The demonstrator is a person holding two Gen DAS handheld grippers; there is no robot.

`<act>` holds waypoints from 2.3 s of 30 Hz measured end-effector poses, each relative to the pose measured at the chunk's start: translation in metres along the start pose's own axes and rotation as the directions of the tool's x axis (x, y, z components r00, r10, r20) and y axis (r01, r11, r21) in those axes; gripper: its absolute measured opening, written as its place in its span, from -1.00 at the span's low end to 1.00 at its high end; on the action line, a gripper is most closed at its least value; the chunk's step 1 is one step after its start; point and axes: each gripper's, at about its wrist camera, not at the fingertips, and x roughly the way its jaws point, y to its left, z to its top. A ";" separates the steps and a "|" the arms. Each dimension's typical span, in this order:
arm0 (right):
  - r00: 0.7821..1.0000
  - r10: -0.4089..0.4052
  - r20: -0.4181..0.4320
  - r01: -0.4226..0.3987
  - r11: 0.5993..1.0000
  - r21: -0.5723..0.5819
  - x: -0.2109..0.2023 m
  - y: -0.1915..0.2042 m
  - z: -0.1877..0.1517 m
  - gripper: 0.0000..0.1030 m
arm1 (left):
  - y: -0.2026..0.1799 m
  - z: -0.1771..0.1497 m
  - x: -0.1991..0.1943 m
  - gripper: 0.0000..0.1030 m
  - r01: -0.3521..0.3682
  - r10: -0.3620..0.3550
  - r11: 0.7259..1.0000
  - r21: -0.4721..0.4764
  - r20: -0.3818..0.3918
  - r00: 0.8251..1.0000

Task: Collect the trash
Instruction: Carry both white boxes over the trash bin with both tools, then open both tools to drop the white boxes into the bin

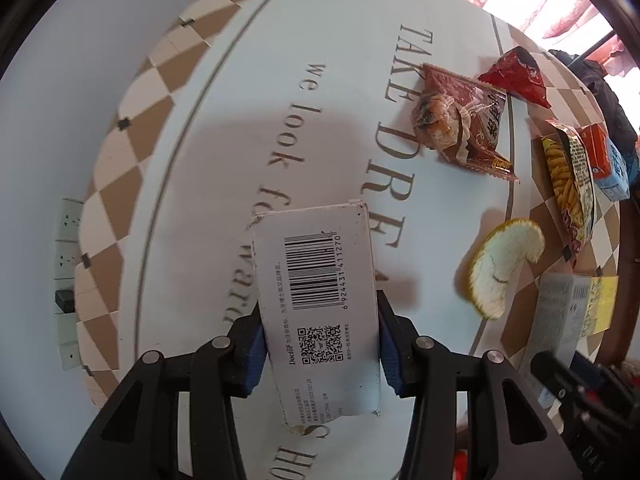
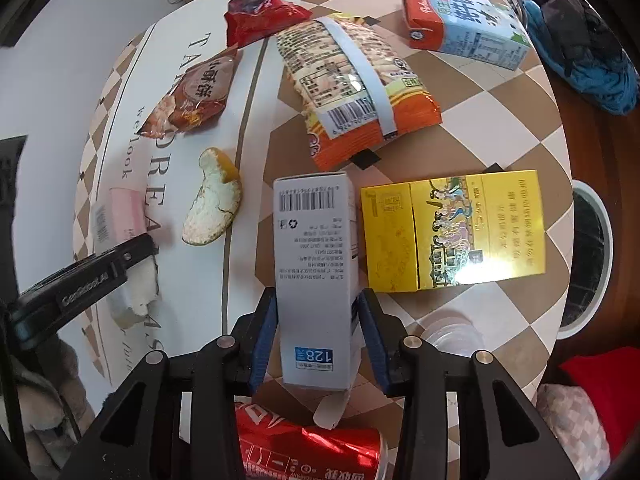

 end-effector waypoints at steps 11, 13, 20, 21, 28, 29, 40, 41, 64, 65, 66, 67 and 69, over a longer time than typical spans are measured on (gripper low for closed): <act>0.988 0.019 0.151 -0.019 1.000 -0.003 -0.043 0.005 -0.030 -0.27 | -0.018 -0.046 -0.077 -0.16 -0.092 0.068 0.993 0.077 0.266 0.961; 0.978 0.042 0.202 -0.043 0.999 0.003 -0.063 0.002 -0.041 -0.27 | -0.042 -0.056 -0.099 -0.16 -0.087 0.055 0.992 0.088 0.307 0.950; 0.922 0.118 0.370 -0.139 0.990 0.030 -0.144 -0.033 -0.080 -0.28 | -0.079 -0.100 -0.178 -0.16 -0.041 -0.033 0.986 0.162 0.426 0.904; 0.914 0.122 0.388 -0.146 0.989 0.033 -0.154 -0.040 -0.086 -0.28 | -0.088 -0.108 -0.190 -0.16 -0.034 -0.051 0.983 0.181 0.443 0.895; 0.861 0.096 0.500 -0.160 0.983 0.085 -0.224 -0.117 -0.134 -0.28 | -0.167 -0.137 -0.233 -0.16 0.013 -0.181 0.944 0.331 0.483 0.857; 0.855 0.091 0.510 -0.165 0.981 0.102 -0.231 -0.133 -0.140 -0.28 | -0.181 -0.140 -0.236 -0.16 0.021 -0.201 0.935 0.355 0.478 0.855; 0.883 -0.077 0.463 -0.099 0.934 0.344 -0.221 -0.320 -0.152 -0.28 | -0.375 -0.136 -0.178 -0.16 0.138 -0.346 0.809 0.572 0.272 0.898; 0.890 -0.083 0.448 -0.097 0.926 0.365 -0.214 -0.336 -0.150 -0.28 | -0.390 -0.133 -0.169 -0.16 0.146 -0.345 0.803 0.578 0.251 0.905; 0.987 -0.031 0.156 -0.056 0.849 0.526 -0.030 -0.462 -0.090 1.00 | -0.472 -0.093 -0.026 0.92 0.031 -0.072 0.832 0.554 0.053 0.996; 0.989 -0.049 0.140 -0.032 0.852 0.523 -0.030 -0.461 -0.093 1.00 | -0.468 -0.095 -0.027 0.92 0.010 -0.058 0.834 0.551 0.070 0.996; 0.990 -0.068 0.122 -0.005 0.857 0.515 -0.029 -0.456 -0.095 1.00 | -0.466 -0.095 -0.026 0.92 -0.004 -0.046 0.836 0.548 0.078 0.996; 0.990 -0.084 0.113 0.015 0.861 0.508 -0.028 -0.453 -0.096 1.00 | -0.466 -0.097 -0.025 0.92 -0.009 -0.043 0.838 0.546 0.082 0.996; 0.988 -0.121 0.097 0.057 0.864 0.500 -0.029 -0.450 -0.101 1.00 | -0.459 -0.102 -0.025 0.92 -0.021 -0.030 0.841 0.541 0.085 0.996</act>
